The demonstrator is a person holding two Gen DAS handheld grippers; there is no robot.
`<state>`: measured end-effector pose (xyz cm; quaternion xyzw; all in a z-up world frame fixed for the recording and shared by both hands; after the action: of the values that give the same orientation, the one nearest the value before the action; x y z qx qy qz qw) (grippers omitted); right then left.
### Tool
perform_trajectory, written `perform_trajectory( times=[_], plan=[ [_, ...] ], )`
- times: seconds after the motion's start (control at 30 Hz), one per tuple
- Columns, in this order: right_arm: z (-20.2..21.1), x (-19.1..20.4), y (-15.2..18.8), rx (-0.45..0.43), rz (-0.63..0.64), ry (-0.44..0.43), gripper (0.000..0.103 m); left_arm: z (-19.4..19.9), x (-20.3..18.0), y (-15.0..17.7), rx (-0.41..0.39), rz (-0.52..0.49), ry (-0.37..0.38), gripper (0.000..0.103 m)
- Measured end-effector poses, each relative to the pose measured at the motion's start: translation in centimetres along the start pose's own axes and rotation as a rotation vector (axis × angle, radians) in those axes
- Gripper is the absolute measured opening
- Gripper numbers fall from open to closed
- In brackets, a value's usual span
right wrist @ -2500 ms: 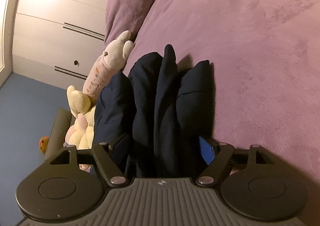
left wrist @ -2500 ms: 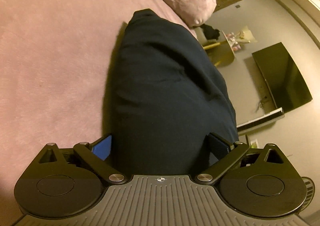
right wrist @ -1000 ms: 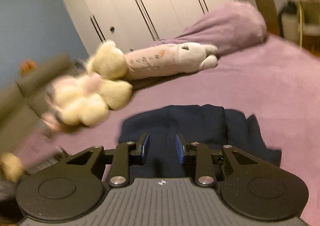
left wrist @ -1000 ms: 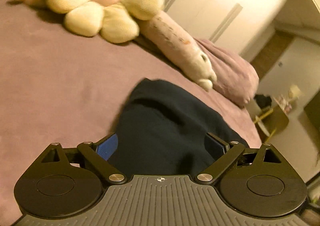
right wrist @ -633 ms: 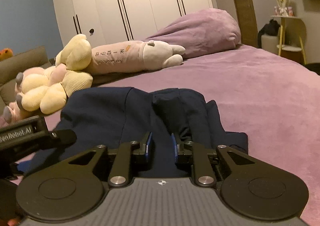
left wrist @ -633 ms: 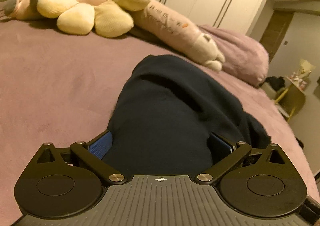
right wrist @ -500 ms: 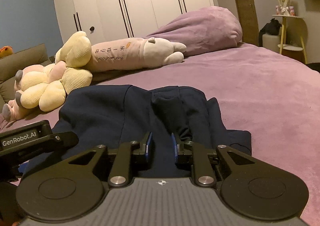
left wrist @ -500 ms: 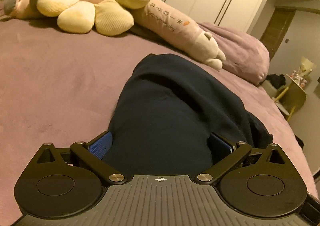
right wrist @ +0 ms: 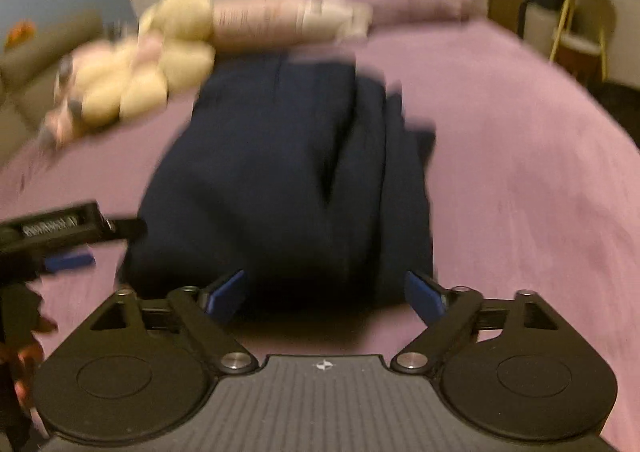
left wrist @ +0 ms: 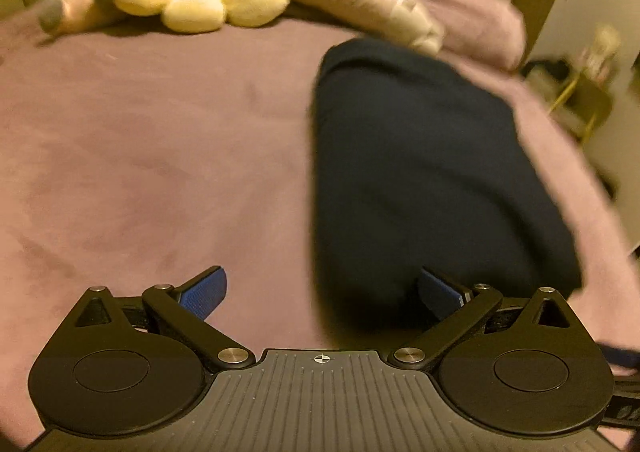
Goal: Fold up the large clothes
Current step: 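Release the folded jacket and pull both grippers back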
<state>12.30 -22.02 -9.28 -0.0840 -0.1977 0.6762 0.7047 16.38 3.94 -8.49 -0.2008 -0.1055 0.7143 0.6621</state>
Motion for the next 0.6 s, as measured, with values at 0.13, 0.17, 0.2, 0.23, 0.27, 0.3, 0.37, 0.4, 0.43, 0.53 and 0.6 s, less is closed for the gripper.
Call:
perform_trajectory(
  times=[0.13,0.17,0.2,0.23,0.27,0.3,0.37,0.4,0.43,0.53,0.6],
  plan=[
    [0.8,1.6,0.9,0.064,-0.007,0.043,0.101,1.3,-0.6,1.0,0.021,-0.074,-0.123,0.103],
    [1.1,2.1,0.8,0.067,-0.011,0.067,0.101,1.9,-0.6,1.0,0.020,-0.077,-0.116,0.103],
    [1.4,2.5,0.5,0.071,-0.015,0.087,0.101,2.4,-0.6,1.1,0.017,-0.075,-0.102,0.103],
    [1.7,2.9,0.5,0.075,-0.023,0.104,0.101,3.1,-0.6,1.1,0.017,-0.072,-0.085,0.103],
    [2.1,3.0,0.5,0.079,-0.033,0.109,0.101,3.6,-0.8,1.2,0.015,-0.072,-0.075,0.103],
    [2.5,3.2,0.5,0.081,-0.040,0.115,0.101,4.1,-0.9,1.3,0.009,-0.076,-0.070,0.103],
    [3.2,3.7,0.4,0.087,-0.038,0.136,0.101,4.9,-1.3,1.6,-0.003,-0.094,-0.077,0.103],
    [3.3,3.9,0.3,0.092,-0.031,0.145,0.101,5.0,-1.4,1.7,-0.002,-0.102,-0.082,0.103],
    [3.6,4.1,0.4,0.096,-0.026,0.149,0.101,5.1,-1.6,1.7,0.001,-0.107,-0.085,0.103],
    [4.3,4.1,0.6,0.092,-0.035,0.147,0.101,5.3,-1.7,1.9,0.014,-0.111,-0.070,0.103],
    [4.6,4.2,0.6,0.095,-0.044,0.157,0.101,5.4,-1.8,2.0,0.015,-0.118,-0.070,0.103]
  ],
)
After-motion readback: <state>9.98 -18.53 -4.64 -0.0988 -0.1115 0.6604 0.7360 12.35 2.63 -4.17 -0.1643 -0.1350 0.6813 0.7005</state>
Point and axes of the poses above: each gripper's, at about its wrist camera, not at the fingertips, and z roughly against the way its jaws point, x to its left, y to its underside, the point moved 2 cm from there along -z, roughly the way its jaws point, and after that the axes turned 15 degrees about x, right-handed, at the moved point
